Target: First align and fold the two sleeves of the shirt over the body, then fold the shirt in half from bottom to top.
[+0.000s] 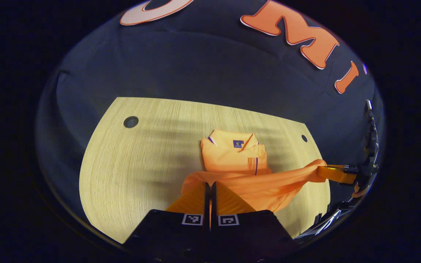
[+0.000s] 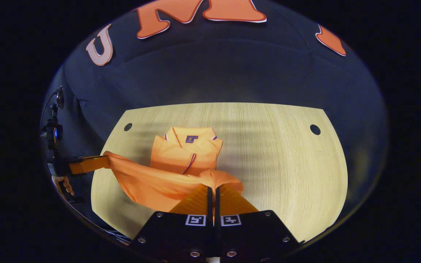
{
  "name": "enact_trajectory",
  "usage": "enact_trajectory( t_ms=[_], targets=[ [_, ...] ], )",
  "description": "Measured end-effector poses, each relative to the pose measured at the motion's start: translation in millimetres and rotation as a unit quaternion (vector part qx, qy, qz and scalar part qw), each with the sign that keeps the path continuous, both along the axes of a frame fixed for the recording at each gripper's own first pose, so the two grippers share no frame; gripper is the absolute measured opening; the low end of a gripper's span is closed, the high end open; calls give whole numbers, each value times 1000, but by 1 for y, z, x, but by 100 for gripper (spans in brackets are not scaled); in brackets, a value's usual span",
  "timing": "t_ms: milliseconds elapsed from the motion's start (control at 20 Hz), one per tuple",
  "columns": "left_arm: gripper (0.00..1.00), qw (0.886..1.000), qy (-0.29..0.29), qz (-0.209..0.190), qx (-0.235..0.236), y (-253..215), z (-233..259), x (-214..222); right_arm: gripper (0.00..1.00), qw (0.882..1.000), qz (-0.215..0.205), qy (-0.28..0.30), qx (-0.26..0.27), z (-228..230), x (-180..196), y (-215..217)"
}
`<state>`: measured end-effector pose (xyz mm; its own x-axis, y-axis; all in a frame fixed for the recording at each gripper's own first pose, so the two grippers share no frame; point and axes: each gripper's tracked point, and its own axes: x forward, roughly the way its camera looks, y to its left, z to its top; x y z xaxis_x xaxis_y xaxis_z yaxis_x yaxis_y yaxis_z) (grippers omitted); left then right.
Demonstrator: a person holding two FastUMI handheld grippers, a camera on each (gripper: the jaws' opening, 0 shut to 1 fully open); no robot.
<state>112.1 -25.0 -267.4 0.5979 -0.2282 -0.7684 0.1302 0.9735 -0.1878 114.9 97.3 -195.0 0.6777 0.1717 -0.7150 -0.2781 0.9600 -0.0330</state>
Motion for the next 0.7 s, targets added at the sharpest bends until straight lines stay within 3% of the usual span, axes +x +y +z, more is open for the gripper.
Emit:
enact_trajectory(
  t_ms=[400, 700],
  targets=[
    [1, 1000, -4, -6, 4, 0, -17, 68, 0, 1000, -21, -2, -2, -11, 71, 4],
    [1, 999, 20, 1, 31, 4, -72, 103, 1, 998, -47, 25, -22, -67, 109, 6]
  ],
)
